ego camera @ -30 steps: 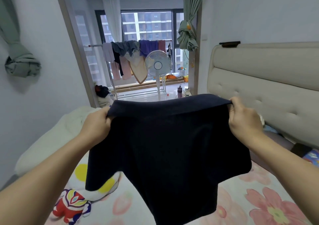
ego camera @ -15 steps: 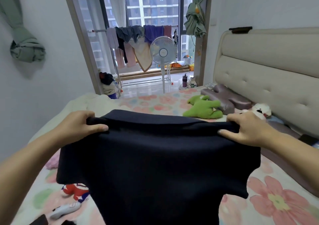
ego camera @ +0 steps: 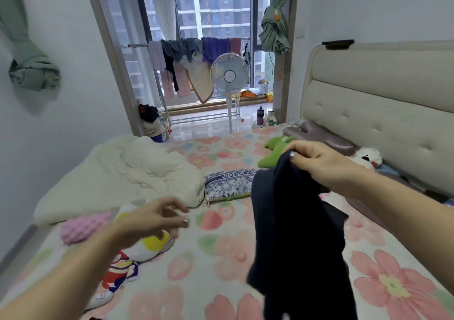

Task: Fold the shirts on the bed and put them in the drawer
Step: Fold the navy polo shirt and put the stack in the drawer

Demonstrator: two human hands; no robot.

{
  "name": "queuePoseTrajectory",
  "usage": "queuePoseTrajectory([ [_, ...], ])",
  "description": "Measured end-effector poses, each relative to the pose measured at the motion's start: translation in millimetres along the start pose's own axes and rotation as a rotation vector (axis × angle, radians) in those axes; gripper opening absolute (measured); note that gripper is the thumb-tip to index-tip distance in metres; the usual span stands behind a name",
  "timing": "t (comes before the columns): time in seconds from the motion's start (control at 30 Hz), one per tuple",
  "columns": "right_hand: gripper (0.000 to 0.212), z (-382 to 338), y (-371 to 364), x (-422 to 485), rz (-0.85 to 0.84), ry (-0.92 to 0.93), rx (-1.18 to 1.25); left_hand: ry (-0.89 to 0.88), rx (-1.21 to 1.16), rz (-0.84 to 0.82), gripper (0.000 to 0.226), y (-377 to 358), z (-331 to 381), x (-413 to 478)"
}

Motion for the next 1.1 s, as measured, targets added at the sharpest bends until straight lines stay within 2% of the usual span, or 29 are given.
queuePoseTrajectory([
  [0.07, 0.021, -16, -8, 4, -0.073, 0.041, -0.077, -0.084, -0.114, -0.058, 0.043, -47, 16, 8],
  [0.13, 0.021, -24, -12, 7, -0.098, 0.05, -0.13, -0.199, -0.221, -0.059, 0.05, -83, 41, 17],
  [0.2, 0.022, -28, -13, 8, -0.105, 0.045, -0.179, -0.308, -0.358, -0.067, 0.038, -107, 69, 24],
  [0.27, 0.022, -29, -13, 8, -0.087, 0.041, -0.172, -0.385, -0.612, -0.082, 0.027, -120, 91, 27],
  [0.33, 0.023, -29, -9, 5, -0.04, 0.044, -0.139, -0.407, -0.852, -0.092, 0.026, -124, 103, 30],
  [0.4, 0.021, -28, -5, 2, 0.005, 0.083, -0.206, -0.42, -0.945, -0.066, 0.029, -122, 107, 32],
  [0.47, 0.008, -22, -3, -4, 0.024, 0.122, -0.301, -0.442, -0.942, -0.023, 0.032, -116, 107, 32],
  [0.57, 0.054, -6, -4, -15, 0.091, 0.15, -0.423, -0.468, -0.868, 0.014, 0.032, -104, 107, 28],
  [0.63, 0.064, 2, -7, -19, 0.199, 0.238, -0.476, -0.494, -0.803, 0.035, 0.029, -96, 109, 24],
  [0.7, 0.053, 13, -6, -19, 0.337, 0.237, -0.451, -0.505, -0.776, 0.075, 0.027, -85, 110, 20],
  [0.73, 0.039, 17, -5, -20, 0.383, 0.196, -0.411, -0.503, -0.776, 0.102, 0.025, -77, 110, 17],
  [0.8, 0.013, 31, -5, -17, 0.368, 0.093, -0.372, -0.498, -0.78, 0.151, 0.024, -60, 108, 13],
  [0.87, 0.017, 43, -3, -17, 0.32, 0.027, -0.385, -0.474, -0.778, 0.212, 0.021, -40, 103, 10],
  [1.0, 0.015, 45, 12, -18, 0.412, -0.053, -0.421, -0.369, -0.766, 0.317, 0.013, -16, 88, 11],
  [1.1, 0.011, 16, -1, -14, 0.444, 0.044, -0.456, -0.321, -0.759, 0.282, 0.014, -26, 87, 13],
])
Point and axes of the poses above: each hand's wrist, its own x-axis towards the middle knuckle, its own y-axis out of the back of the hand, z = x × y, the point moved 5 cm from there along x, towards the middle knuckle, and after that the axes turned 1 degree about -x, right-handed, at the moved point
